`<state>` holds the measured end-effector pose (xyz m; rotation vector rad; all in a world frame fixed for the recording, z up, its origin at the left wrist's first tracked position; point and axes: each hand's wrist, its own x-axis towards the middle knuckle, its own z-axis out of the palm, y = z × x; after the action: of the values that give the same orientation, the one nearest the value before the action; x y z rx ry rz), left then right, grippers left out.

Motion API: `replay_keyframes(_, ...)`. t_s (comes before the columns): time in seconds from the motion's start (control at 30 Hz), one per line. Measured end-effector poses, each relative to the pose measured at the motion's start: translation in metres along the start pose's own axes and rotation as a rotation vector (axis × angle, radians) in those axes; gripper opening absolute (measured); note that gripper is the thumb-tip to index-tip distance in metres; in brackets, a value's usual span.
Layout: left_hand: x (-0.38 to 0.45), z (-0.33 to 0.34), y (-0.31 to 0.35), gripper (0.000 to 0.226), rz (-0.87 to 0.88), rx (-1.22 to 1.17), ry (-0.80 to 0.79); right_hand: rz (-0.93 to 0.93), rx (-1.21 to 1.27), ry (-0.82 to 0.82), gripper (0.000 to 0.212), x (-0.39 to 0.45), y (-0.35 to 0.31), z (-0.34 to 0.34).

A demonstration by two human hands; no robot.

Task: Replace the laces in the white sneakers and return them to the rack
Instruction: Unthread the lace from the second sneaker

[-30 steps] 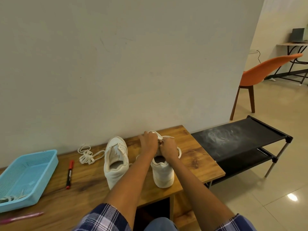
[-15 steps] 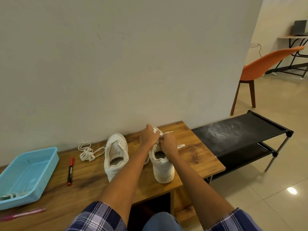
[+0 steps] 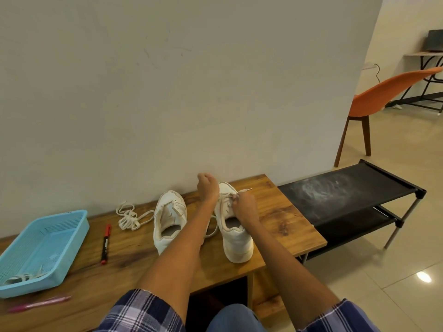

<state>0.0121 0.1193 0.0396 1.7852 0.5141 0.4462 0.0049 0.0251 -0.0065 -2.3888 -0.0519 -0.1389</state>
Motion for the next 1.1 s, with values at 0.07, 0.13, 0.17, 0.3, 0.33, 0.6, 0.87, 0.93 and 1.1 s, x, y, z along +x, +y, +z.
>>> replay_keyframes(0.07, -0.002, 0.001, -0.008, 0.023, 0.131, 0.439, -0.172, 0.003, -0.021, -0.003, 0.031, 0.001, 0.001, 0.0)
replay_keyframes(0.13, -0.002, 0.007, -0.012, 0.026, 0.184, 0.747, -0.261, -0.004, -0.064, -0.004, 0.04, 0.001, 0.001, 0.0)
replay_keyframes(0.17, -0.006, 0.009, -0.009, 0.023, 0.203, 0.861, -0.26, -0.012, -0.093, -0.008, 0.041, 0.001, 0.0, 0.0)
replay_keyframes(0.3, -0.011, 0.017, -0.007, 0.023, 0.257, 0.949, -0.261, -0.029, -0.114, -0.007, 0.029, 0.002, 0.002, 0.001)
replay_keyframes(0.33, -0.01, 0.017, -0.009, 0.023, 0.247, 0.813, -0.285, -0.035, -0.109, -0.002, 0.023, 0.002, 0.002, 0.001)
replay_keyframes(0.6, -0.005, 0.002, -0.008, 0.018, -0.212, -0.276, -0.022, -0.039, -0.005, 0.001, 0.023, 0.003, 0.003, 0.003)
replay_keyframes(0.87, -0.018, 0.018, 0.001, 0.022, 0.206, 0.906, -0.226, -0.05, -0.011, -0.01, 0.016, 0.004, 0.002, 0.004)
replay_keyframes(0.93, -0.016, 0.021, -0.003, 0.024, 0.225, 0.951, -0.245, -0.06, 0.011, -0.013, 0.015, 0.004, 0.002, 0.003)
replay_keyframes(1.1, -0.006, 0.017, -0.012, 0.03, 0.091, 0.344, -0.185, -0.048, 0.026, 0.02, 0.021, 0.002, 0.005, 0.003)
